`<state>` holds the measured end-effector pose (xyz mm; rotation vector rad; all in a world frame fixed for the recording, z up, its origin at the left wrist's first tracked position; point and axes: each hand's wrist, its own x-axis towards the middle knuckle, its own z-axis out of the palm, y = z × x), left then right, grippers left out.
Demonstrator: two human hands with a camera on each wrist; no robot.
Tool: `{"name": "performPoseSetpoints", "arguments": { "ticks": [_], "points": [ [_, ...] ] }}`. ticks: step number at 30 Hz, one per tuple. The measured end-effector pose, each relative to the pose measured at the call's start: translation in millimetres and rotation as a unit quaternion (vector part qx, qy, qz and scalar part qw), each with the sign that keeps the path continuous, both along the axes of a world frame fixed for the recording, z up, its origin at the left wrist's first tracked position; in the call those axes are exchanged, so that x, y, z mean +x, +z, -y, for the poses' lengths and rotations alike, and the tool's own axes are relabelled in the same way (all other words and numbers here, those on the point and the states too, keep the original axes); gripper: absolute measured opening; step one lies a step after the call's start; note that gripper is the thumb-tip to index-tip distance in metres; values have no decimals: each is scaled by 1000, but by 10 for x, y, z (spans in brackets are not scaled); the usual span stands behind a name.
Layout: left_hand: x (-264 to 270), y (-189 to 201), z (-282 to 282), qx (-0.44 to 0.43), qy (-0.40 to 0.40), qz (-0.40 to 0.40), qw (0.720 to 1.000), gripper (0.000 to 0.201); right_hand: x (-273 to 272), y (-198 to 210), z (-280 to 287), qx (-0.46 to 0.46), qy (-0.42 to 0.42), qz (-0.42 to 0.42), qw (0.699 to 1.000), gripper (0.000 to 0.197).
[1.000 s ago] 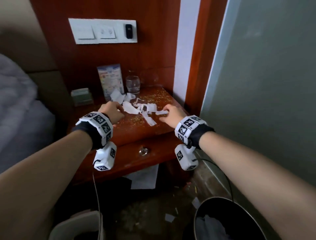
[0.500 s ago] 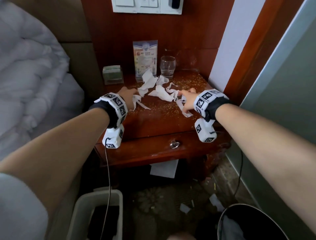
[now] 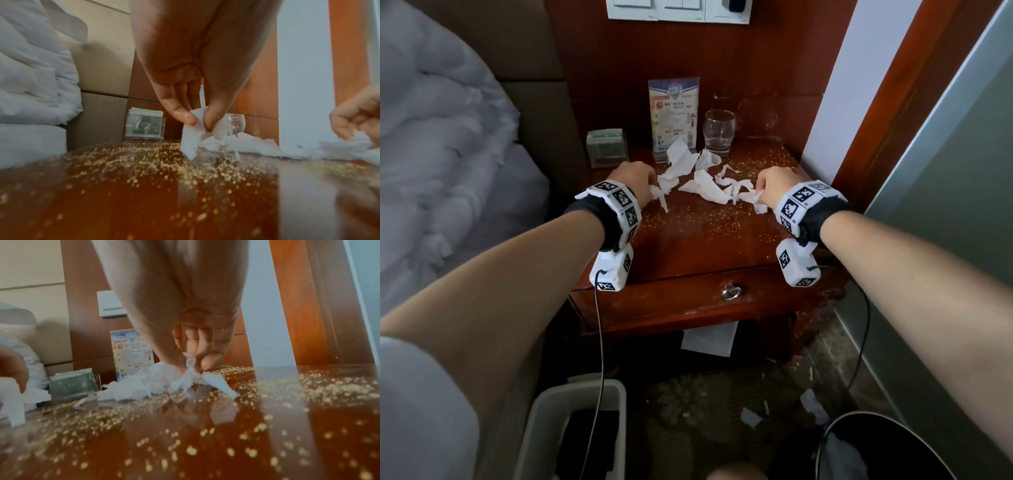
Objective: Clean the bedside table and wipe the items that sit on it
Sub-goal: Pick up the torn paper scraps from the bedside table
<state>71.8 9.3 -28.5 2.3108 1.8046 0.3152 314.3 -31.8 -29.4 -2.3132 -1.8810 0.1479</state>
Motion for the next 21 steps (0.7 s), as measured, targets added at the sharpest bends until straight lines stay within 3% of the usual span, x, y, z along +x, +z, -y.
{"name": "performPoseSetpoints", "arguments": {
  "ticks": [3,10,18,21],
  "points": [
    [49,88,43,17,6,23,1000,22,62,86,47,55,-9,-51,997,14],
    [364,324,215,53,-17,64,996,24,234,278,320,213,-30,-137,967,27],
    [1141,478,752,60,-105,109,987,19,667,347,991,223,-65,-169,958,22],
    [1522,446,1077,57,-150,129,979,22,934,303,1363,184,-92,-184,961,30]
  ]
}}
